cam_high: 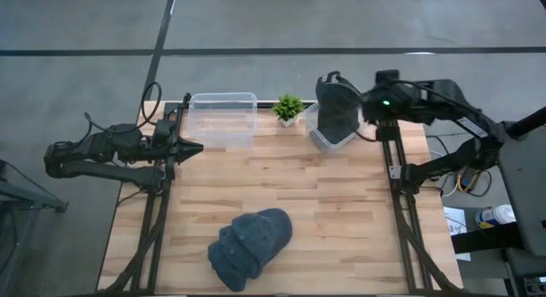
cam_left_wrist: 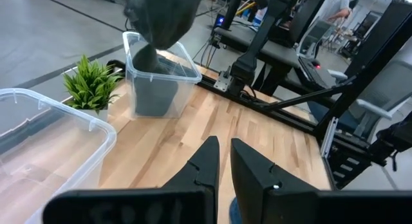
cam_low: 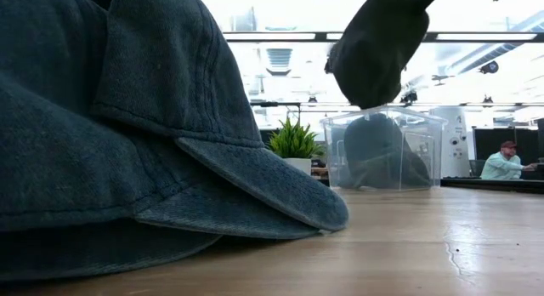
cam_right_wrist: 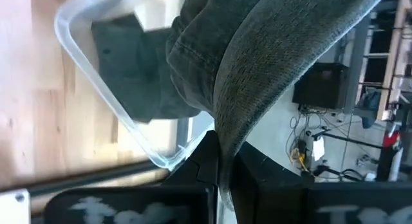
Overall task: Pick & Place hat
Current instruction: Put the green cap into the right transparent bin
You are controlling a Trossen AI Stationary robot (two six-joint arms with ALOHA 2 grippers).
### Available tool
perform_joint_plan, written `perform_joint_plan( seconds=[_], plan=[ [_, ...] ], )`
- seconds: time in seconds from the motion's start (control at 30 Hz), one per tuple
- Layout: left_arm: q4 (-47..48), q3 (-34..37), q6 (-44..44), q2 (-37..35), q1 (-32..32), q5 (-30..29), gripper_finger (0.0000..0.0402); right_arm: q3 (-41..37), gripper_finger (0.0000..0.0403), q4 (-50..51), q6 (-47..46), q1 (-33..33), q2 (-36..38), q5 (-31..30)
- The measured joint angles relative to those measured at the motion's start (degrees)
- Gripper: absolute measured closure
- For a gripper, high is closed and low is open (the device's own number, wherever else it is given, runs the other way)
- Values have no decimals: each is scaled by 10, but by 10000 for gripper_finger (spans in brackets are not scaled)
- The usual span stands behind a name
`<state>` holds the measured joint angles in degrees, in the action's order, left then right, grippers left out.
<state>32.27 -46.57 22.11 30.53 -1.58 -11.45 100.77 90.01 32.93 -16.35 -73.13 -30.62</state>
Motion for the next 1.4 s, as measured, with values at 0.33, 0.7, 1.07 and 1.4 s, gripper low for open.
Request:
perform_joint_plan(
  seconds=[0.33,0.7,1.07,1.4],
  plan=[
    [9,0,-11,0,0,0,367,0,390,0,106,-65,-78,101],
    [9,0,-10,0,0,-5,367,0,390,0,108,-140,-135,233],
    [9,0,-11,0,0,-5,367,0,390,0,139,-190,-184,291],
    [15,0,-11,0,0,-5,367,0,390,-2,168,-218,-244,321]
  ],
)
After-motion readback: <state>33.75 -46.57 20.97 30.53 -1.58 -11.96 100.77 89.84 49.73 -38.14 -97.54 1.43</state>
